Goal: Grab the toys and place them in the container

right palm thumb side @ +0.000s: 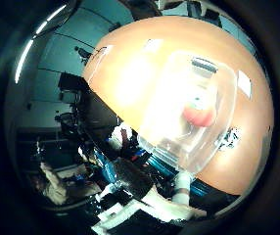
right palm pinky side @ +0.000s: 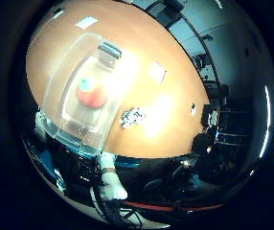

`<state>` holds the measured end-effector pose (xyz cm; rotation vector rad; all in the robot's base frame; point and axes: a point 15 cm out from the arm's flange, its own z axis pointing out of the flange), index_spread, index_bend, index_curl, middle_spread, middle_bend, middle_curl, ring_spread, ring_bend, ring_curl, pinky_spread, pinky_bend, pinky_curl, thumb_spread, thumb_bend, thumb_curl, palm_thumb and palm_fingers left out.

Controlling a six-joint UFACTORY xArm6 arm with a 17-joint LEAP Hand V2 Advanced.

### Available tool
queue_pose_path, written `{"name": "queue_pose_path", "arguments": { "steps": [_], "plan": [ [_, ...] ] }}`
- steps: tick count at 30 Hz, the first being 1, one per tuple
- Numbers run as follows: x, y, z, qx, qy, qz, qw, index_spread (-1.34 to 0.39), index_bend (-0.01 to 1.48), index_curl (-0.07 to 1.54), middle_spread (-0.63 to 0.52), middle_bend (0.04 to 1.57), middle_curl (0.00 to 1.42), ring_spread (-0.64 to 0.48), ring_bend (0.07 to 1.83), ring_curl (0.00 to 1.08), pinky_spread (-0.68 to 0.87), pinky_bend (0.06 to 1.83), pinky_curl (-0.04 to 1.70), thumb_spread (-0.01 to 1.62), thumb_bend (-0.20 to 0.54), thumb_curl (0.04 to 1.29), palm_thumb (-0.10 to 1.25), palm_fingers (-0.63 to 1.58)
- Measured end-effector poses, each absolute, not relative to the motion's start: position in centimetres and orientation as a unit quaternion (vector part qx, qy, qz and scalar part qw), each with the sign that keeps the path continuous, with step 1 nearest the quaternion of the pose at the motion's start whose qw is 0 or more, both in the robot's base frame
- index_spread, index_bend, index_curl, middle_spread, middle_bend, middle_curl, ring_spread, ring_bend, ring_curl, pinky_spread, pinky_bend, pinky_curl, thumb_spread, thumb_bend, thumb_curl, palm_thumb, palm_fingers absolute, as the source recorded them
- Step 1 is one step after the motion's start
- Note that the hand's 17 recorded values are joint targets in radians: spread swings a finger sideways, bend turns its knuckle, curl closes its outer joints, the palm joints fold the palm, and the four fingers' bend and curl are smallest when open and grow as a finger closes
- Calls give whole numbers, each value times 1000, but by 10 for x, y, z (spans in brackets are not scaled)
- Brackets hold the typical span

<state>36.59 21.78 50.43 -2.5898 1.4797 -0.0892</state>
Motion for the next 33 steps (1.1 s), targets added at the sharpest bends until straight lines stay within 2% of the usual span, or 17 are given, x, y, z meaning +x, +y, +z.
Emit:
{"name": "queue_pose_path", "arguments": {
  "steps": [7, 14, 19, 25, 30, 33],
  "plan": [
    [388, 145, 516, -843, 529, -51, 81, -412, 173, 311, -40, 248, 346, 159, 463, 237, 508, 444, 385, 1077, -21, 247, 320, 205],
    [396, 48, 505, -836, 546, -43, 45, -398, 170, 305, -22, 217, 337, 174, 354, 209, 498, 399, 342, 1088, -17, 258, 385, 165],
    [394, -28, 470, -824, 566, -14, 17, -393, 166, 298, -4, 198, 333, 183, 306, 208, 480, 364, 320, 1088, -20, 259, 419, 151],
    [389, -73, 420, -817, 577, -12, -16, -384, 165, 291, 10, 194, 326, 191, 271, 215, 472, 358, 314, 1093, -21, 261, 445, 138],
    [392, -89, 353, -815, 578, -25, -24, -383, 165, 287, 12, 194, 323, 192, 259, 223, 470, 354, 311, 1096, -22, 260, 458, 150],
    [380, -94, 308, -815, 578, -6, -36, -384, 164, 285, 3, 193, 320, 189, 257, 230, 469, 352, 310, 1091, -22, 262, 469, 152]
  ]
}}
